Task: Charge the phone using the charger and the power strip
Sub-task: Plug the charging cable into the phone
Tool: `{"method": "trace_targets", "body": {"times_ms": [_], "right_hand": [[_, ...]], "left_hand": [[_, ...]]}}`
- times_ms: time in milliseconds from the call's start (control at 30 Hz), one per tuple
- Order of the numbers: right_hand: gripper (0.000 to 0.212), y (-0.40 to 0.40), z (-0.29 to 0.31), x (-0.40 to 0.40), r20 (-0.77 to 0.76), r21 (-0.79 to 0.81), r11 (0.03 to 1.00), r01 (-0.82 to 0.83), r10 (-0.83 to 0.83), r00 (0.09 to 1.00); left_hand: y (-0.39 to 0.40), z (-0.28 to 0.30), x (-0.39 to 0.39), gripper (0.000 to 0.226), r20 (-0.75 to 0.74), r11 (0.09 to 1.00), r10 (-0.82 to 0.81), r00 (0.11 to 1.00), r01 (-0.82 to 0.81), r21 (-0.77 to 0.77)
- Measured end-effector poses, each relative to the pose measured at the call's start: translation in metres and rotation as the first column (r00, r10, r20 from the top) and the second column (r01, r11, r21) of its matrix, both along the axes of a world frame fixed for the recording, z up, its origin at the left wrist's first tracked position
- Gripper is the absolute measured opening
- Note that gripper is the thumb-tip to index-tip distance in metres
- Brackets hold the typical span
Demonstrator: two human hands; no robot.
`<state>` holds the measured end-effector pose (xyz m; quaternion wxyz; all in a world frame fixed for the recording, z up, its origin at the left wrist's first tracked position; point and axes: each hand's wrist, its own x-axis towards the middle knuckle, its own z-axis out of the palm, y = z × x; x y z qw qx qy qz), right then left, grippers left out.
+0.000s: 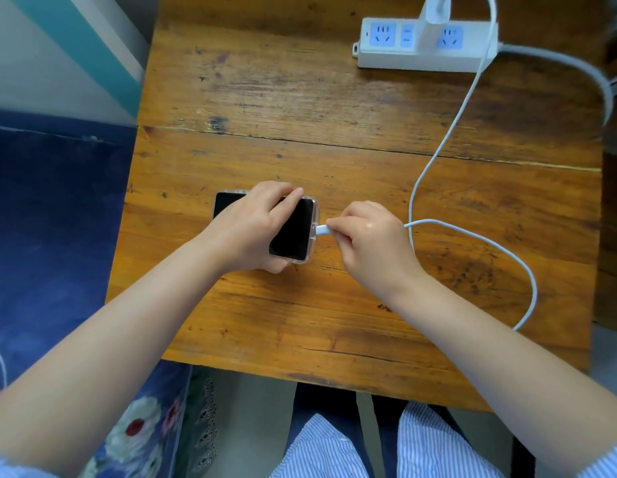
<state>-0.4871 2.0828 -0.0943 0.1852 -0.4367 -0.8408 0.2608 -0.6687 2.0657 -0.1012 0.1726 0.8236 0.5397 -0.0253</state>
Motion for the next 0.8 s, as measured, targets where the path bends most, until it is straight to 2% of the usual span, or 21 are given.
{"method": "trace_targets", "body": {"times_ms": [367,600,800], "right_hand": [[0.006,-0.001,-0.001,0.004,-0.013,-0.020,0.998,-0.058,0.058,0.998],[0.013,-0.002,-0.008,0.009,-0.027,0.034,0.992,-0.121,0.122,0.992],[0.008,0.004,-0.022,0.013,-0.065,-0.015,0.995,-0.099,0.098,0.993]], "left_hand": [[0.004,0.005,0.006,0.097,-0.046,0.999,-0.033,0.998,0.034,0.022],[0.005,0.007,0.011,0.093,-0.081,0.996,-0.083,0.993,0.085,0.030],[0.009,-0.007,0.011,0.094,-0.089,0.998,-0.040,0.995,0.036,-0.044]]}}
